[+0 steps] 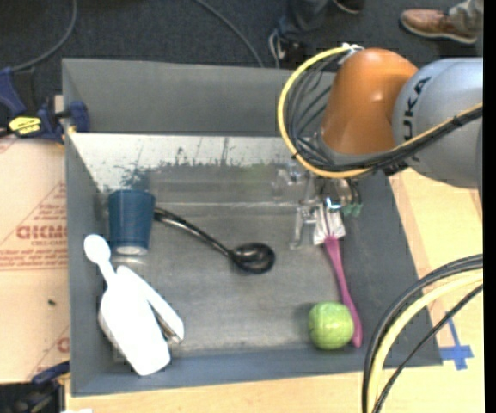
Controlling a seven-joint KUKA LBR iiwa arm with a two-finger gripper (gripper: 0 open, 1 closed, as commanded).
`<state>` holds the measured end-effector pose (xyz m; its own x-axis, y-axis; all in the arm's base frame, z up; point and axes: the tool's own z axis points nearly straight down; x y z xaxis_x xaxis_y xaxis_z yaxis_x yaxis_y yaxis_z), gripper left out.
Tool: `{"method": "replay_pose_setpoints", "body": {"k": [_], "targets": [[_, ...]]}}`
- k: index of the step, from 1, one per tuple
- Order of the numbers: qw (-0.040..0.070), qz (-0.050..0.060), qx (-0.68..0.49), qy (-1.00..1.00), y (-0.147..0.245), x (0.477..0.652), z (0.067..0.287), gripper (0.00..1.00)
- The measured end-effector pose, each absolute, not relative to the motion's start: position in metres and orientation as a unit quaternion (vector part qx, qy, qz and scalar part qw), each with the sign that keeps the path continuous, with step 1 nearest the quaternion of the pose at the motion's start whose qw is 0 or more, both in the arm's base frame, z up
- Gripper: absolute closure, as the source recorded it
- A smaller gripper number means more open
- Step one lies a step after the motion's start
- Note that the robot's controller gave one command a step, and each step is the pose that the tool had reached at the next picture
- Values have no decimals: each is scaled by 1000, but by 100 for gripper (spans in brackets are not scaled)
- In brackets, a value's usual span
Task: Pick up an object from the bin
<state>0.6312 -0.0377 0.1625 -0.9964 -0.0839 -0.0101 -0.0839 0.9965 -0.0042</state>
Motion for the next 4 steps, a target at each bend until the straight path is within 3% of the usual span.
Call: {"method": "replay_pose_setpoints", "body": {"k": [1, 2, 3, 4], "targets": [[4, 0, 238, 971, -51, 588, 134, 0], [7, -2, 51, 999, -1, 591, 84, 0], [7, 1, 319, 948, 24, 592, 72, 100], [7, 1, 319, 948, 25, 592, 71, 100]]}}
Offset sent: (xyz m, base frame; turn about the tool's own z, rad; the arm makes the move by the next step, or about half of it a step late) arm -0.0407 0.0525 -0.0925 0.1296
